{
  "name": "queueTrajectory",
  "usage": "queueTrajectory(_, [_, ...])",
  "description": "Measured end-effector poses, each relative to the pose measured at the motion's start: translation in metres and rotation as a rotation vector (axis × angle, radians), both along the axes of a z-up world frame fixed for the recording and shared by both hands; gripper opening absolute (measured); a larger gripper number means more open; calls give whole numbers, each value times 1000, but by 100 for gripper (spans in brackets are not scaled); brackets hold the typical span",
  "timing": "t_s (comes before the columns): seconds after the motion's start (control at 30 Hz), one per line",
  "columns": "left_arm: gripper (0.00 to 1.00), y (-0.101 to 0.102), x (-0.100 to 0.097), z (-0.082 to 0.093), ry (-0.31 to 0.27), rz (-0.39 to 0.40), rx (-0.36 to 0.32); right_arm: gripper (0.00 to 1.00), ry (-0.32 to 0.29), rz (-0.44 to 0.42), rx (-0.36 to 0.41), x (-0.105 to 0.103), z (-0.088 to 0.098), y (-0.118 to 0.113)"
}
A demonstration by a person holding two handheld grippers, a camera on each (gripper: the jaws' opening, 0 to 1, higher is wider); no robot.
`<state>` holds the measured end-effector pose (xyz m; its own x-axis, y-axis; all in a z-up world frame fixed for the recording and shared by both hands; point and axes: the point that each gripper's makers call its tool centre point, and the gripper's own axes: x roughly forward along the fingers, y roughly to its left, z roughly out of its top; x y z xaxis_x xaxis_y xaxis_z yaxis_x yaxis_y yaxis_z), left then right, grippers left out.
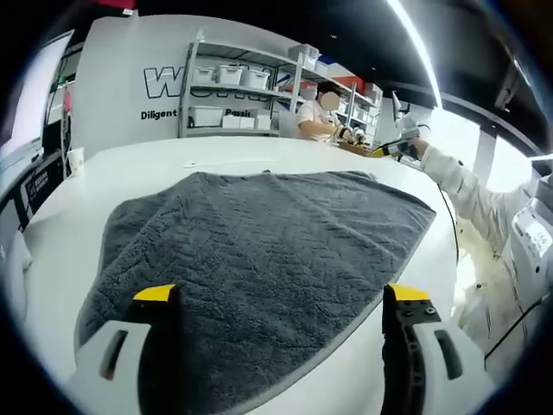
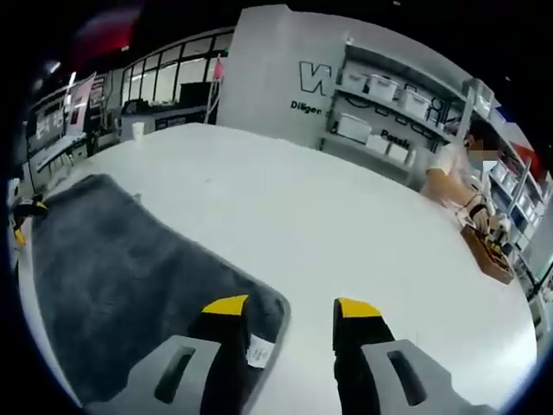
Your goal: Open the folded towel by lifting each exposed corner and separating the folded layers until the towel lies flat within the target outline without major curled edges
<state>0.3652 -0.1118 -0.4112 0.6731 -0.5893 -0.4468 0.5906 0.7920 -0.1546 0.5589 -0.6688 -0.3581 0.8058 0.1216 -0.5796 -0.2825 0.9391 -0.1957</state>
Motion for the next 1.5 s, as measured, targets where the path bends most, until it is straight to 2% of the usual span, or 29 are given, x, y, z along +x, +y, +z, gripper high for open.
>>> queueTrajectory(0.1, [96,2,-1,-1,2,6,2,28,23,-6,1,5,-8,-3])
queueTrajectory(0.2, [96,2,-1,0,2,13,2,28,86,1,8,8,-23,-2])
queueTrajectory(0.33, [96,1,-1,3,-4,10,-2,24,116,3,3,14,-34,-2])
queueTrajectory(0.63, [96,1,-3,2,2,6,8,24,195,20,36,22,-60,0])
queueTrajectory(0.87, [97,8,-5,-5,26,14,30,16,200,17,77,28,-68,3])
queueTrajectory(1.07, [97,16,-7,-10,43,33,48,13,230,3,101,27,-77,4])
queueTrajectory(1.27, [97,23,-11,-11,49,45,59,0,242,-3,155,32,-84,0])
queueTrajectory(1.5, [97,29,-12,-9,45,64,59,1,243,-15,196,29,-86,2])
